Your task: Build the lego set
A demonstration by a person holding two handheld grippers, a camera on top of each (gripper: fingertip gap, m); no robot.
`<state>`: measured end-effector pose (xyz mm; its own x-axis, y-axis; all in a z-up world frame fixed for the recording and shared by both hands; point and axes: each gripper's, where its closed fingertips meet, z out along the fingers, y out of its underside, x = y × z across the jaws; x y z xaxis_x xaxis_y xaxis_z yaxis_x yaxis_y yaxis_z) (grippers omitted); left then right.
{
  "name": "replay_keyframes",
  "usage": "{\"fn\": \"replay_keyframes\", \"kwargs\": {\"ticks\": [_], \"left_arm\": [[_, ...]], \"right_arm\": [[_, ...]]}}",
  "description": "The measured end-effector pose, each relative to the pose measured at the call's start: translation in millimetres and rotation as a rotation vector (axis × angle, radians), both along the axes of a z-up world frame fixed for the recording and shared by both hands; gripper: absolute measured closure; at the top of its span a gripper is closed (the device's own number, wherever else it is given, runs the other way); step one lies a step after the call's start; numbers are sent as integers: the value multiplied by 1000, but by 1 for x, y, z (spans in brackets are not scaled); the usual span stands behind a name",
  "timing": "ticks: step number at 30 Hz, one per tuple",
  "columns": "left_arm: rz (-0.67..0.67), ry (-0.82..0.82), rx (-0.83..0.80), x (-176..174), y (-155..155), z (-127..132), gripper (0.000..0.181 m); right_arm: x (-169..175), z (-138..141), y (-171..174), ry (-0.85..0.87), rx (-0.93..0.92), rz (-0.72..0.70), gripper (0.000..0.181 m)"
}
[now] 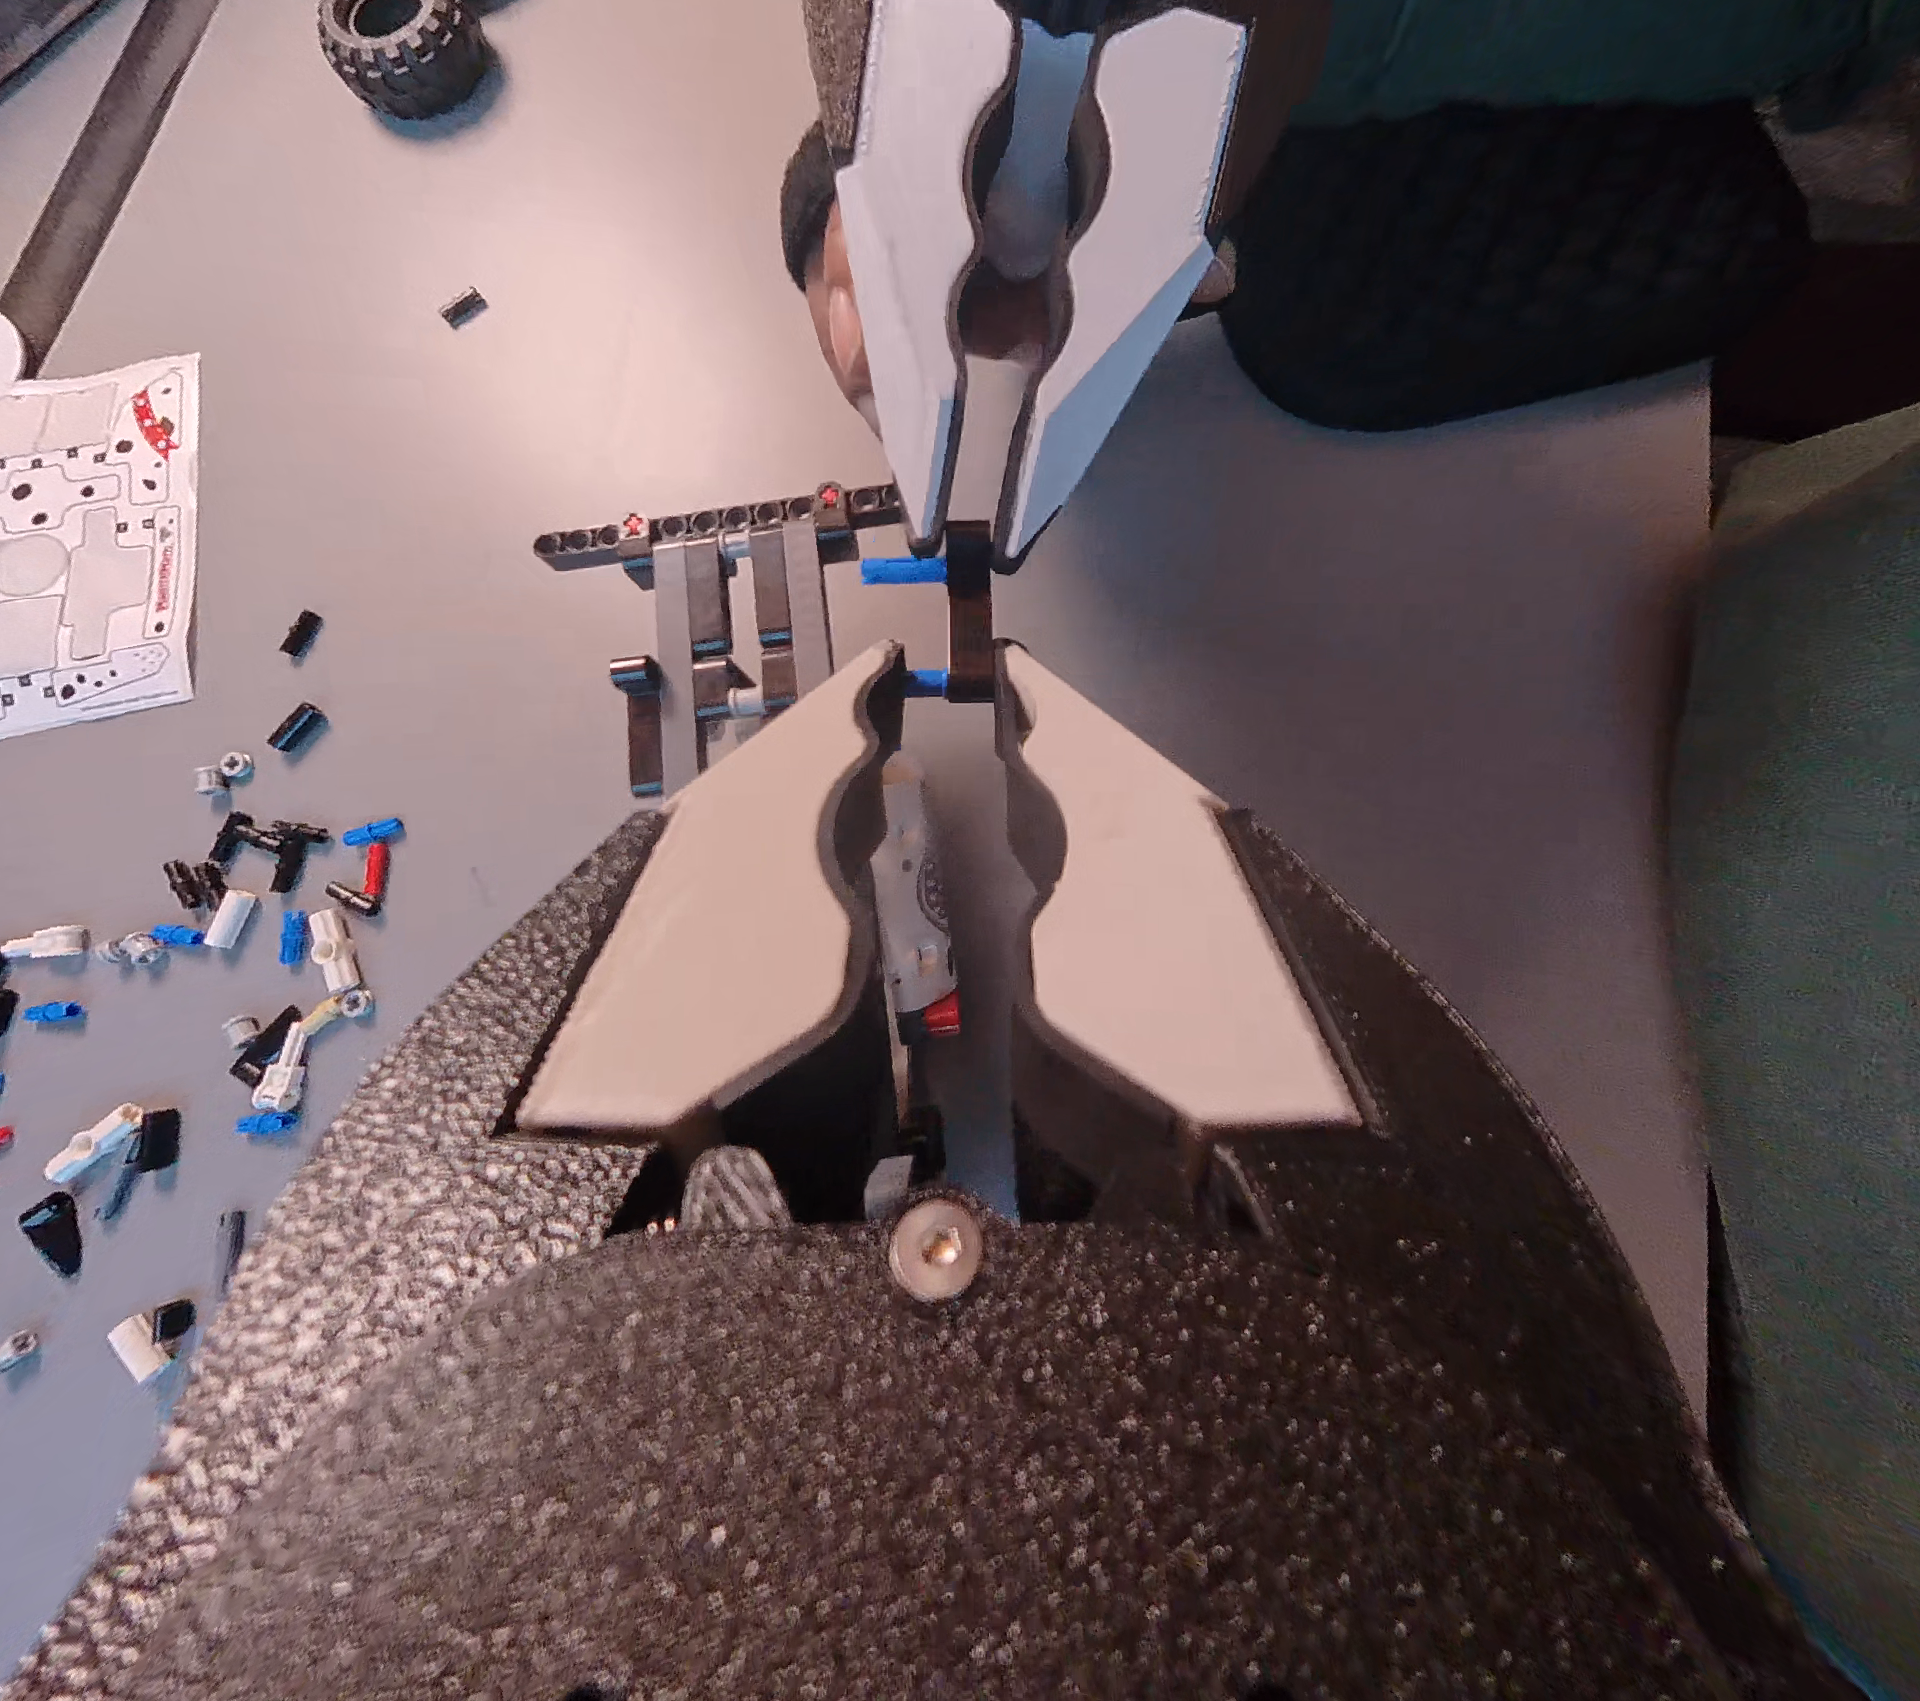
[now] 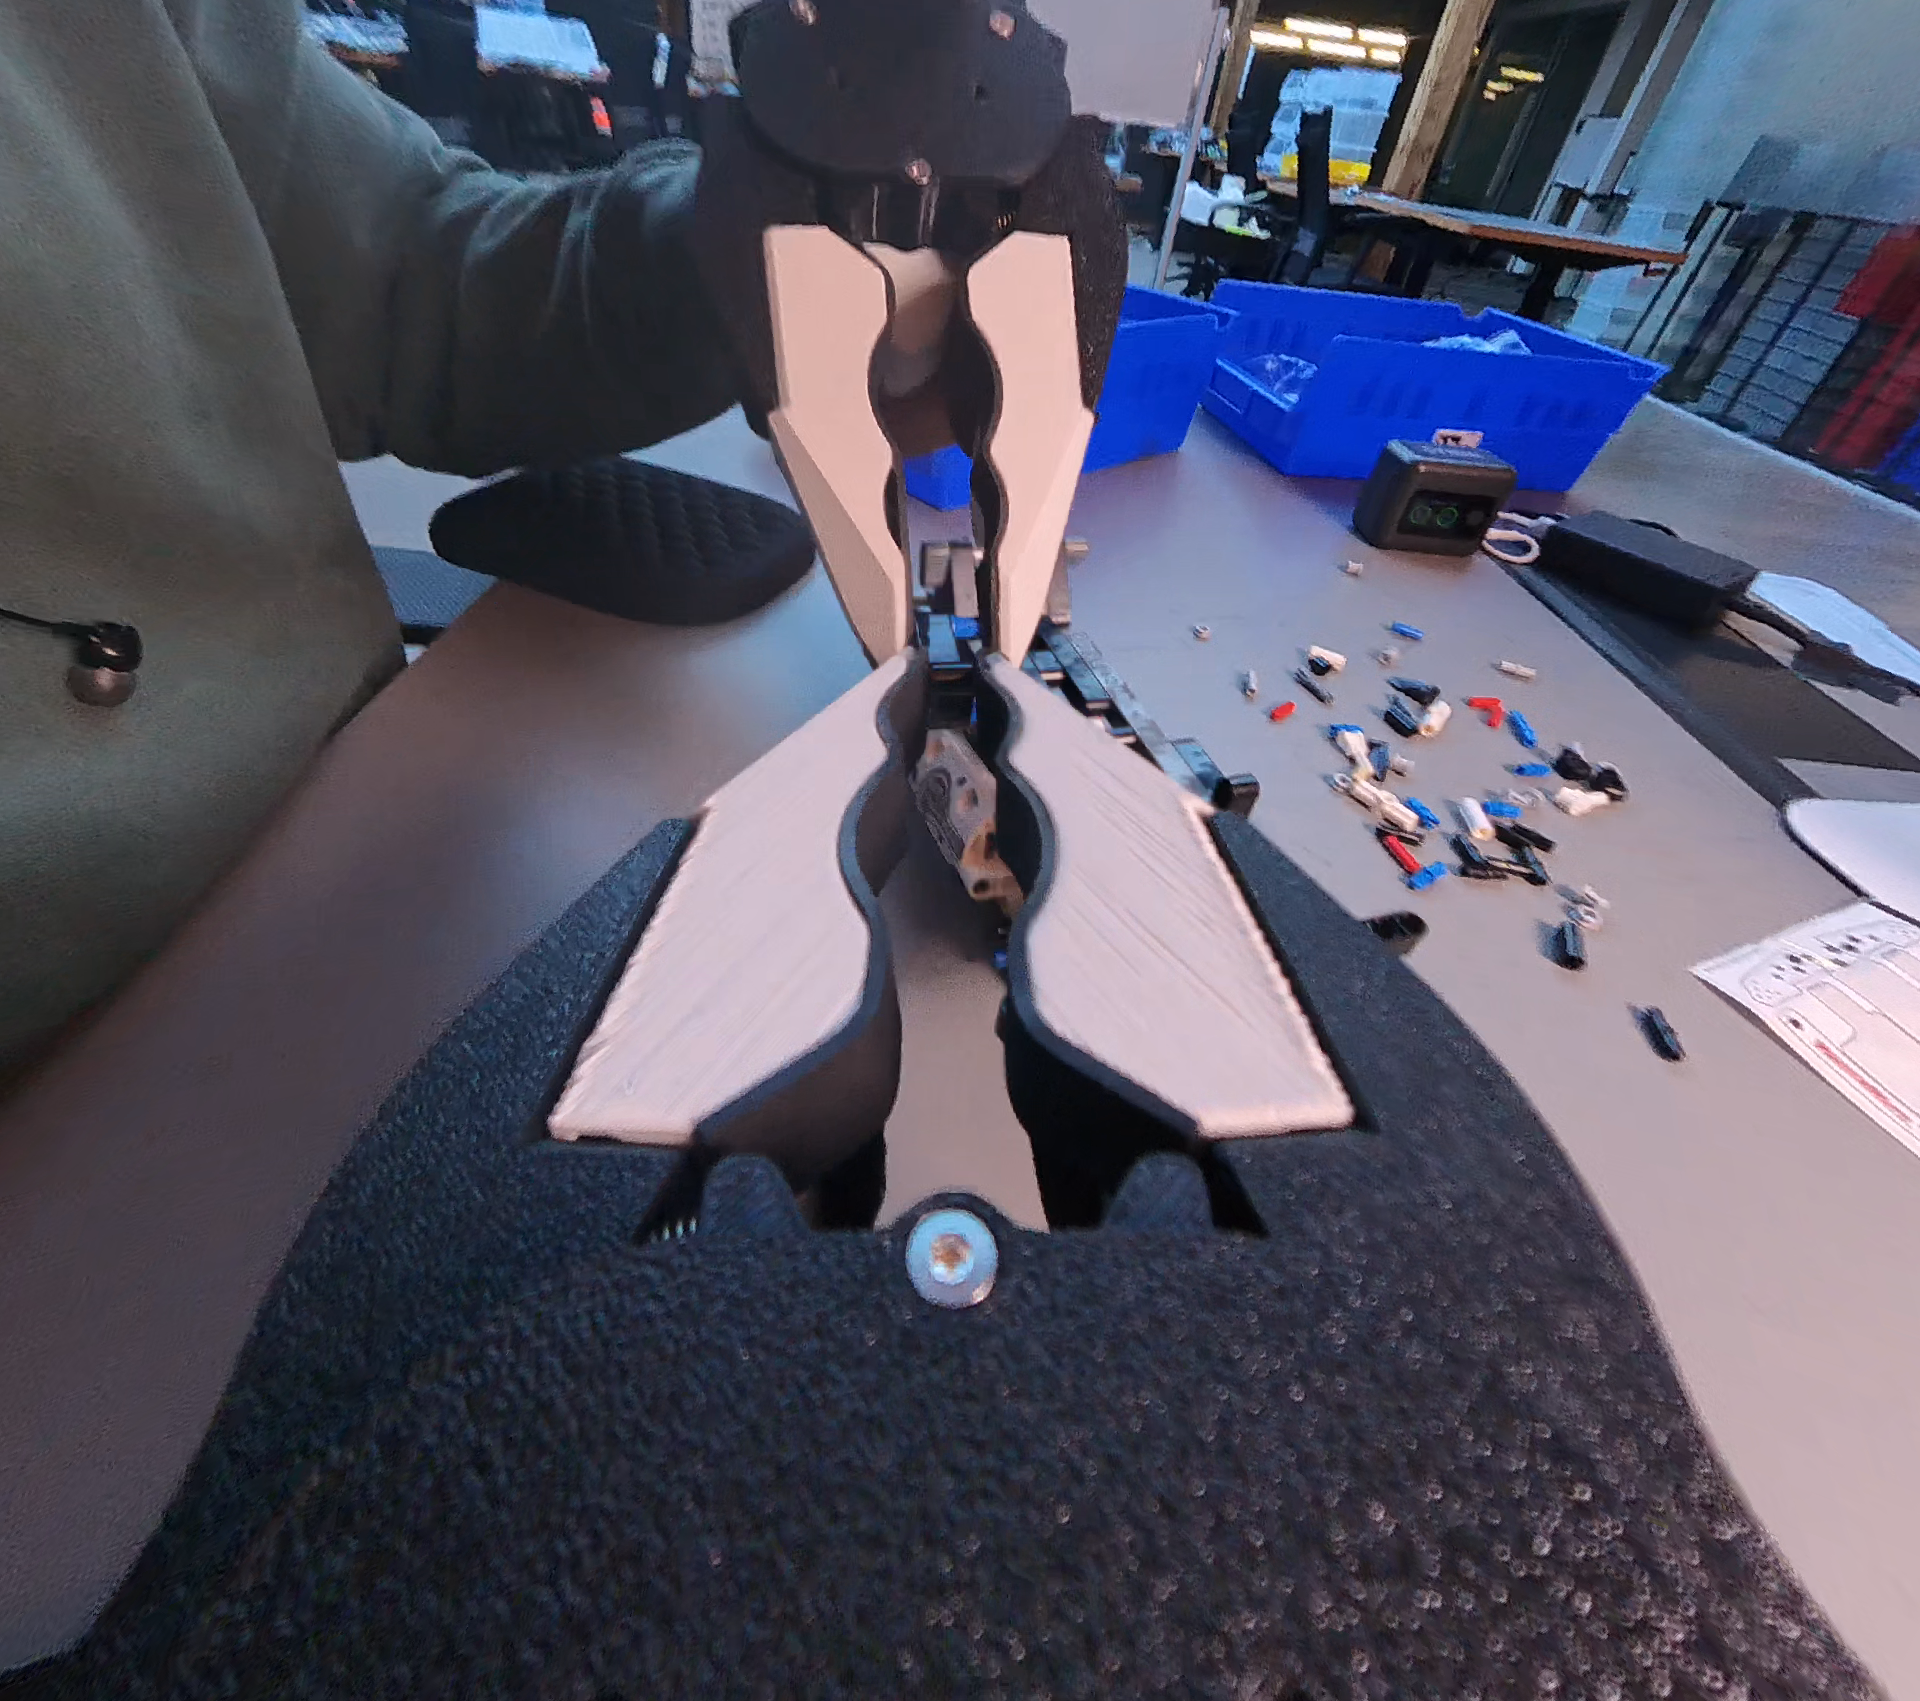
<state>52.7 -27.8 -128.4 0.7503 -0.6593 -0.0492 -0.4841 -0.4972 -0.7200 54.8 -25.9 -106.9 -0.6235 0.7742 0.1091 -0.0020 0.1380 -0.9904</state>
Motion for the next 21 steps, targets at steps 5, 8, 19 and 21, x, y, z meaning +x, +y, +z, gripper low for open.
{"fn": "replay_keyframes", "kwargs": {"ticks": [5, 8, 19, 21], "left_arm": [[102, -38, -105, -14, 3, -10, 166], [146, -54, -122, -19, 6, -9, 166], [220, -126, -102, -22, 11, -4, 166], [213, -134, -91, -19, 10, -3, 165]], "right_arm": [[-9, -12, 10, 44, 384, -174, 161], [-12, -9, 5, 126, 639, -253, 160], [-27, -10, 15, 221, 922, -473, 161], [-26, -11, 14, 200, 887, -466, 159]]}}
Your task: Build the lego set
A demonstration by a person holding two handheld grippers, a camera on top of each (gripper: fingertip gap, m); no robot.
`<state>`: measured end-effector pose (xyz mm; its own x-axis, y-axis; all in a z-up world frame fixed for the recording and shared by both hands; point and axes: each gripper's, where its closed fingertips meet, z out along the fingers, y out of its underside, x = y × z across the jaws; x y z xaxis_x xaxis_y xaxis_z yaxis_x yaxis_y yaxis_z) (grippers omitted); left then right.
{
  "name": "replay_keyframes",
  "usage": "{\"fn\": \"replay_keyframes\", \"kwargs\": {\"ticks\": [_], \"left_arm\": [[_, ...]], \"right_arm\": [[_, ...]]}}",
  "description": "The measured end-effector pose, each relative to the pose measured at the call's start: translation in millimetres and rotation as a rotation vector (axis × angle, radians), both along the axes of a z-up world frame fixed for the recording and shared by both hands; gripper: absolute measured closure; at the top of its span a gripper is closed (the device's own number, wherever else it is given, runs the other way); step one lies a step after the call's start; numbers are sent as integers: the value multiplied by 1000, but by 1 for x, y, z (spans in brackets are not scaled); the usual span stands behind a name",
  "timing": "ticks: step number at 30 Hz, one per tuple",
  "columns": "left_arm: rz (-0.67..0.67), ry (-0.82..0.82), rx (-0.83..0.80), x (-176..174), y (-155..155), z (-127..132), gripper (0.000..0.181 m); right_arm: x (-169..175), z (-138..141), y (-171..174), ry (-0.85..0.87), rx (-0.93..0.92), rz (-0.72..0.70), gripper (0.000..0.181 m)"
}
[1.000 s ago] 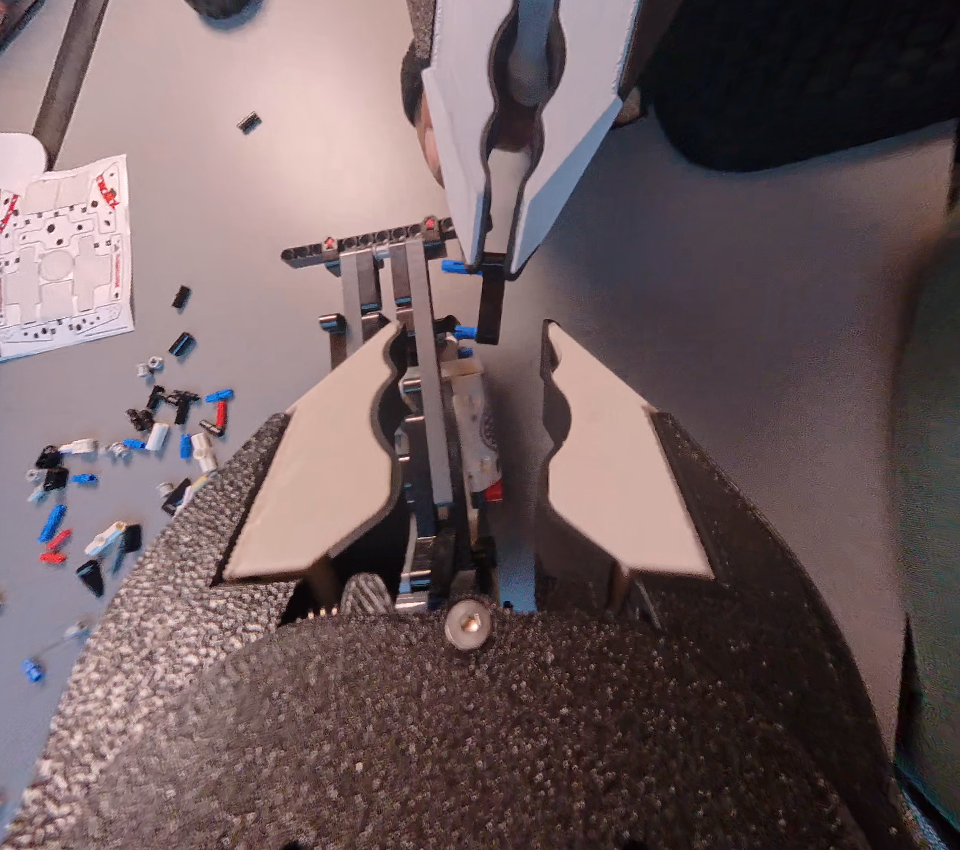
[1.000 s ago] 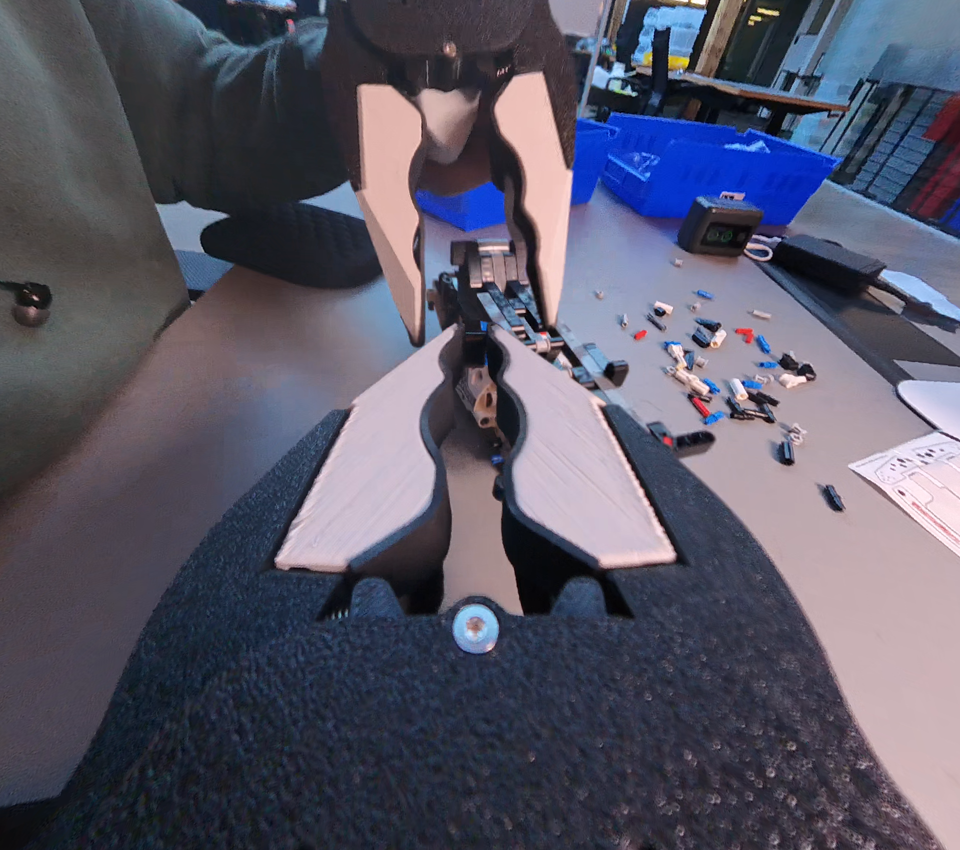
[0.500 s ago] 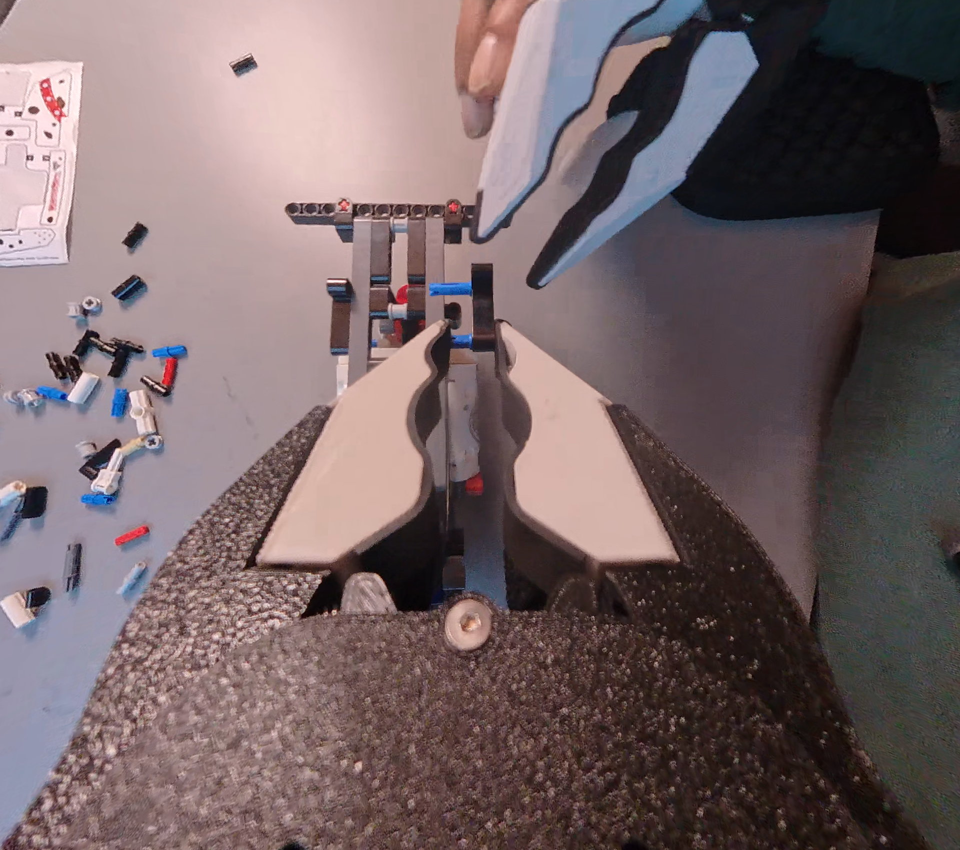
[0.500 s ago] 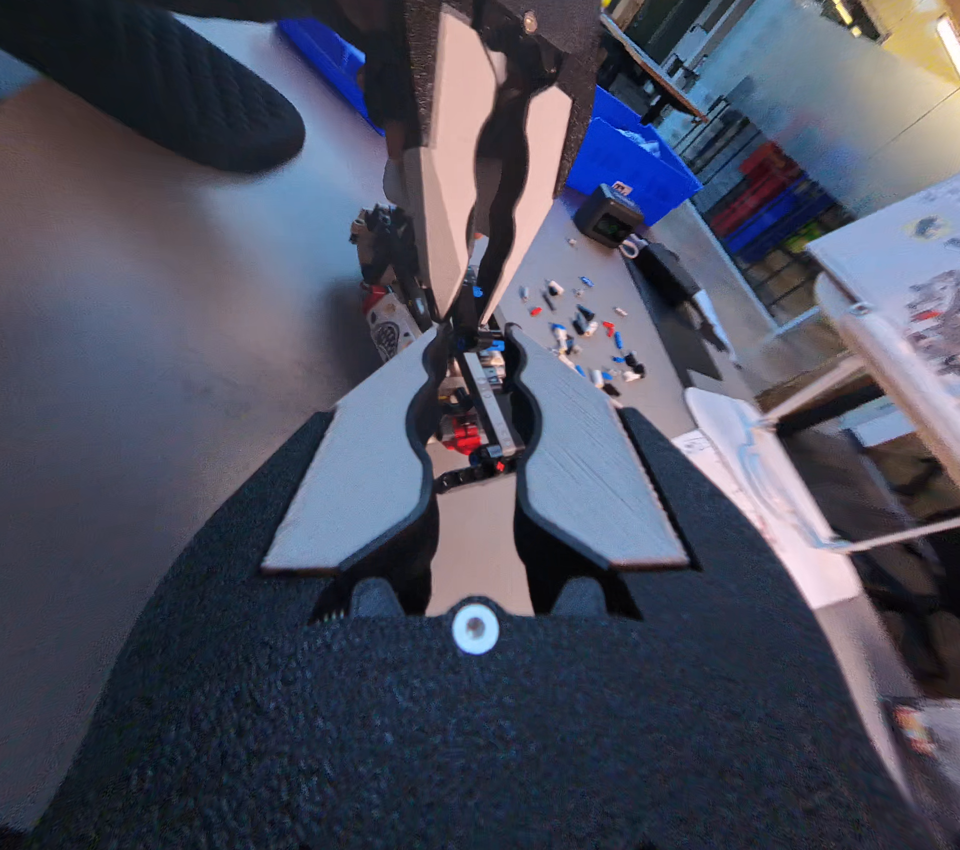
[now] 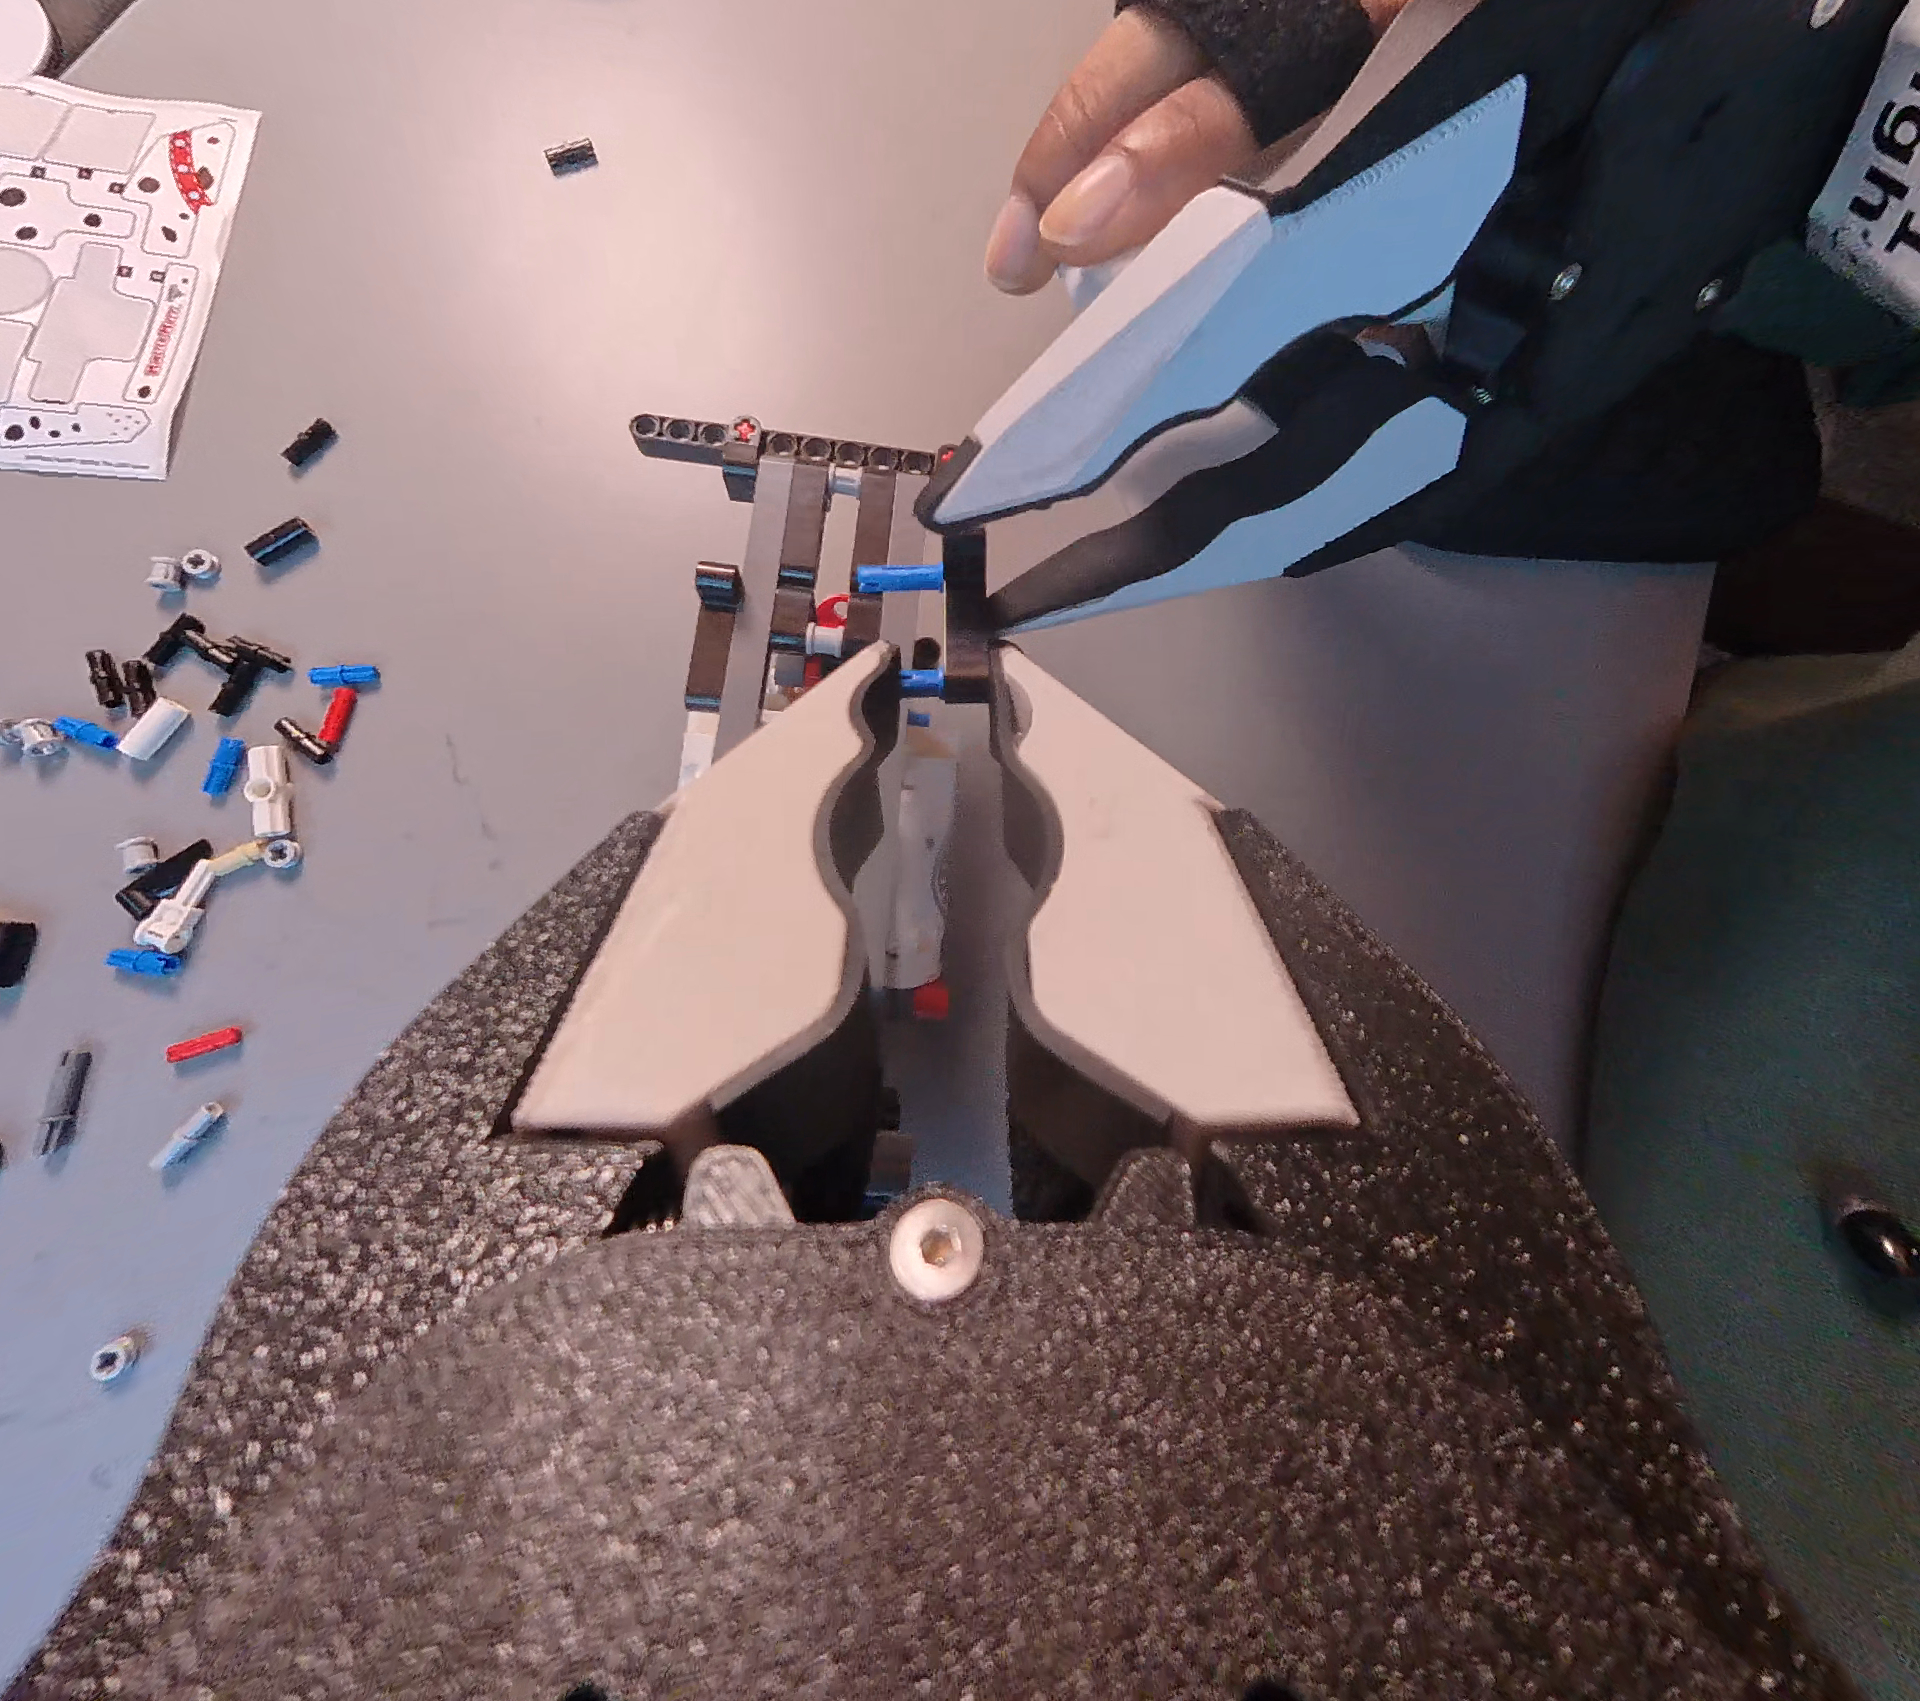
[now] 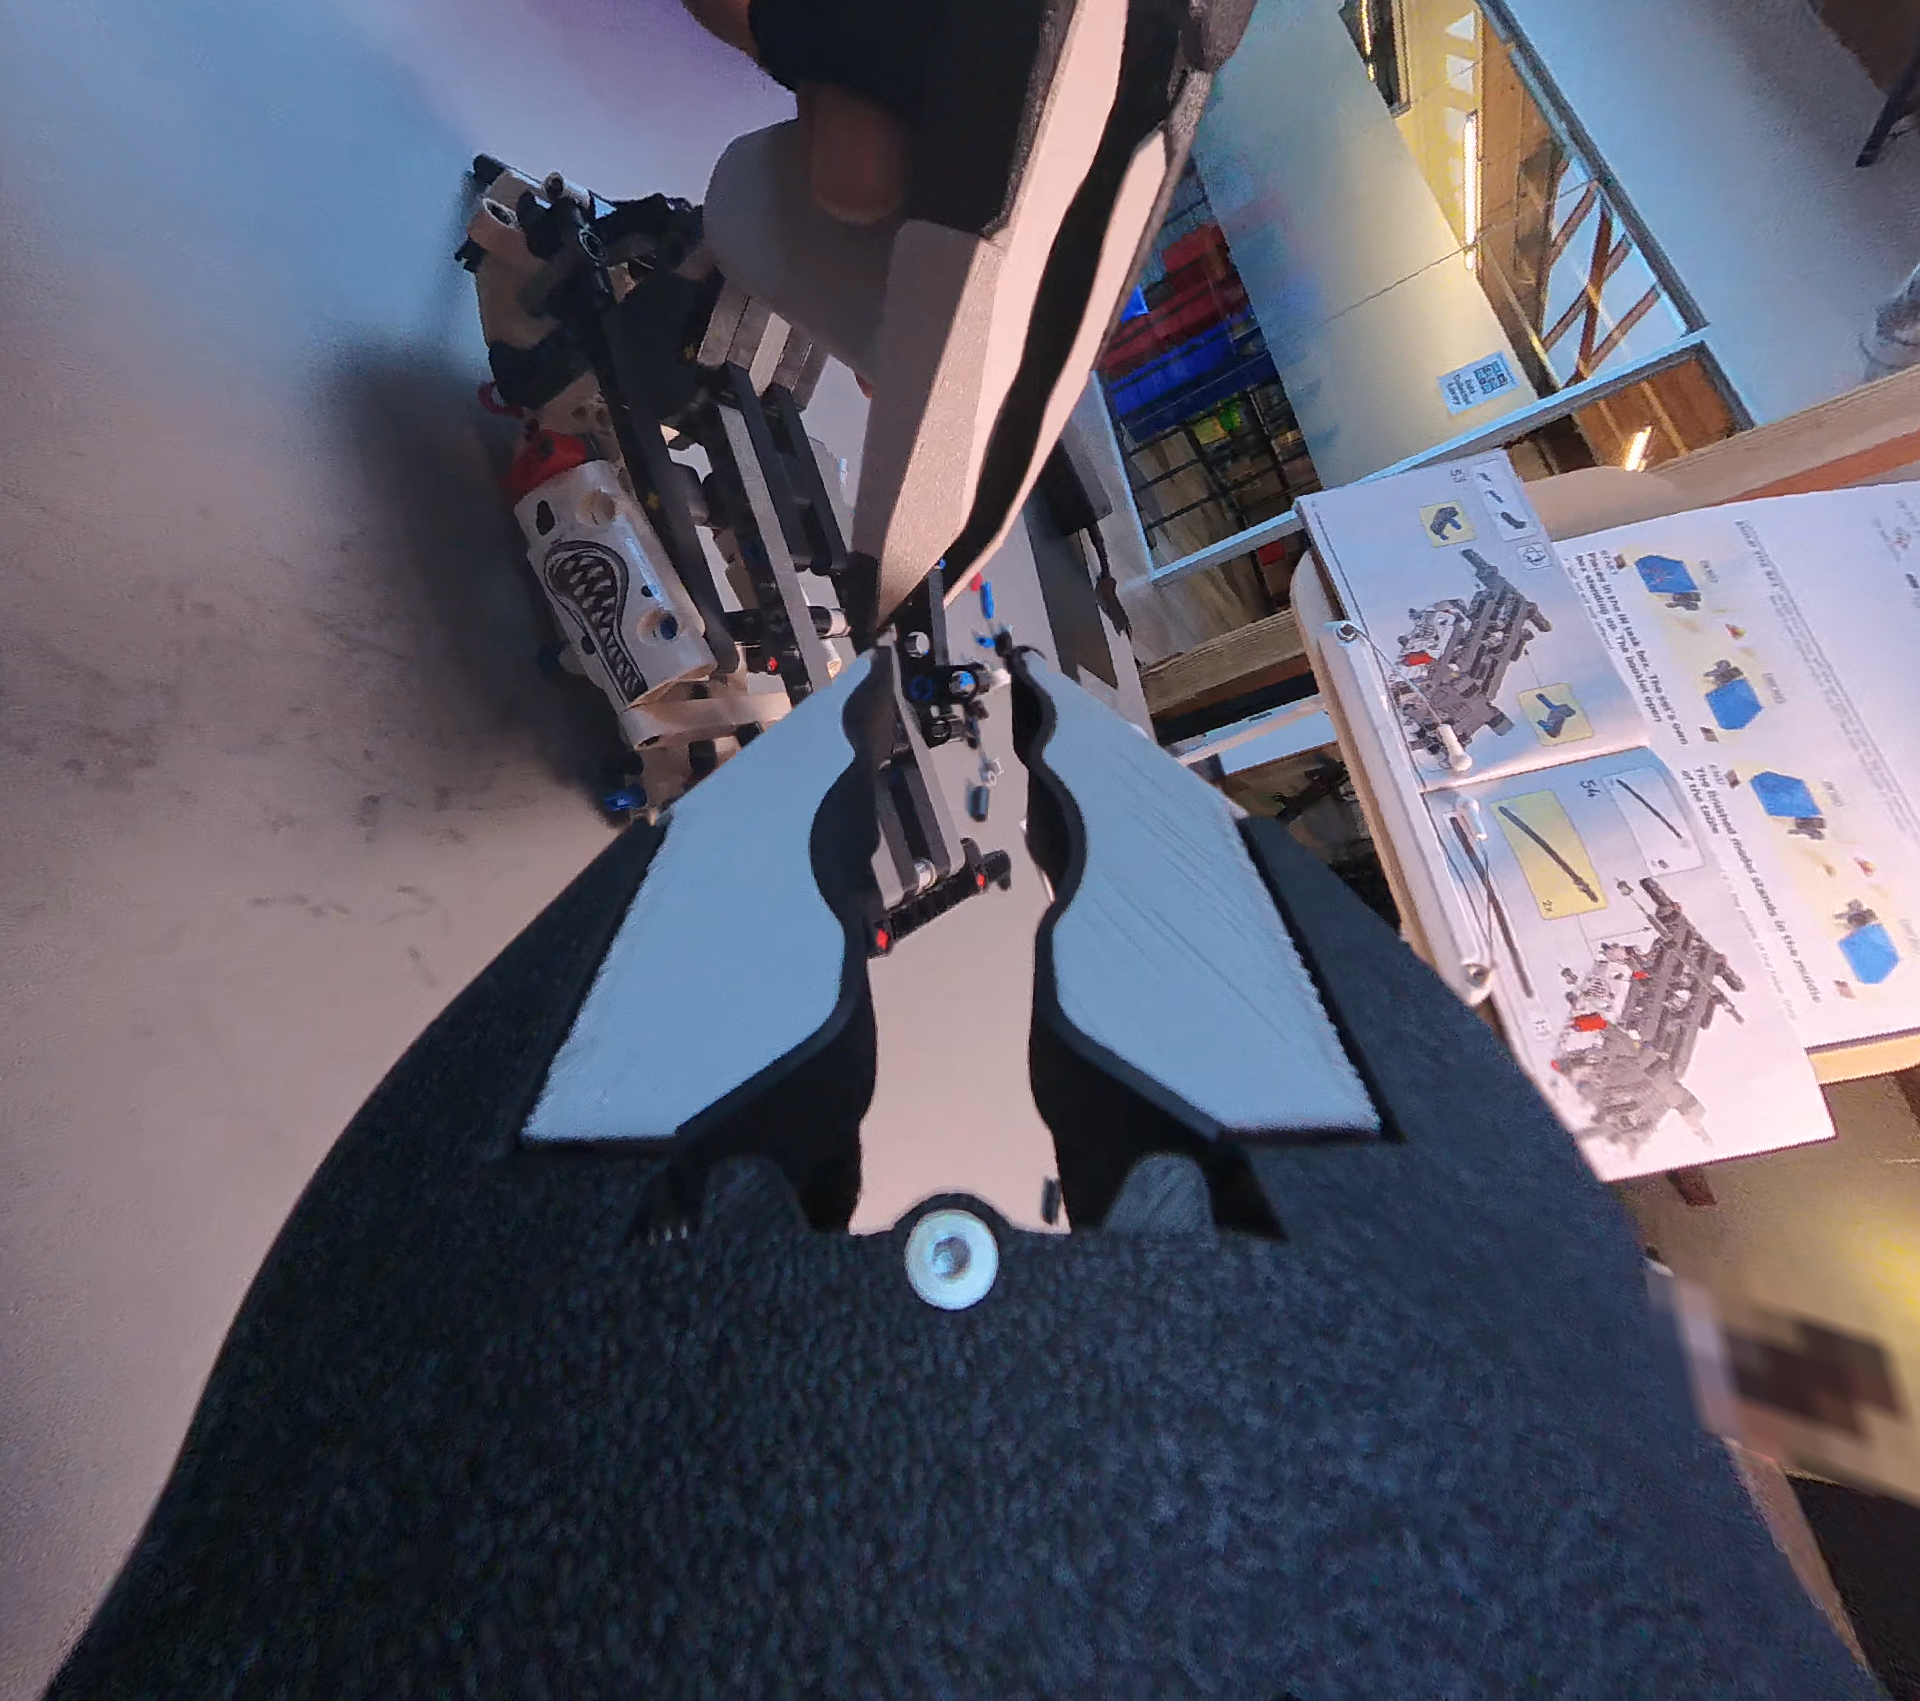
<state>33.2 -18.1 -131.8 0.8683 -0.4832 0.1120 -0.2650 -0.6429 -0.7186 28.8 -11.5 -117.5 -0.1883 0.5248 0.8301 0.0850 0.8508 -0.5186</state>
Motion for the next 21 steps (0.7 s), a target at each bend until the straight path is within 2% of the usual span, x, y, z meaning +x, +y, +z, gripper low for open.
{"fn": "replay_keyframes", "kwargs": {"ticks": [7, 12, 16, 18, 21], "left_arm": [[-35, 21, -5, 4, -6, -6, 165], [-66, 134, -11, -15, -6, -2, 131], [-120, 213, -120, -28, 2, -18, 103], [-152, 234, -180, -33, 7, -28, 95], [-205, 214, -254, -31, 8, -40, 93]], "right_arm": [[2, -9, -4, -17, 30, 12, 165], [10, -28, -3, -42, 98, 29, 165], [10, -36, -2, -38, 156, 17, 165], [9, -39, -2, -37, 181, 12, 165], [9, -40, -1, -32, 193, -8, 165]]}}
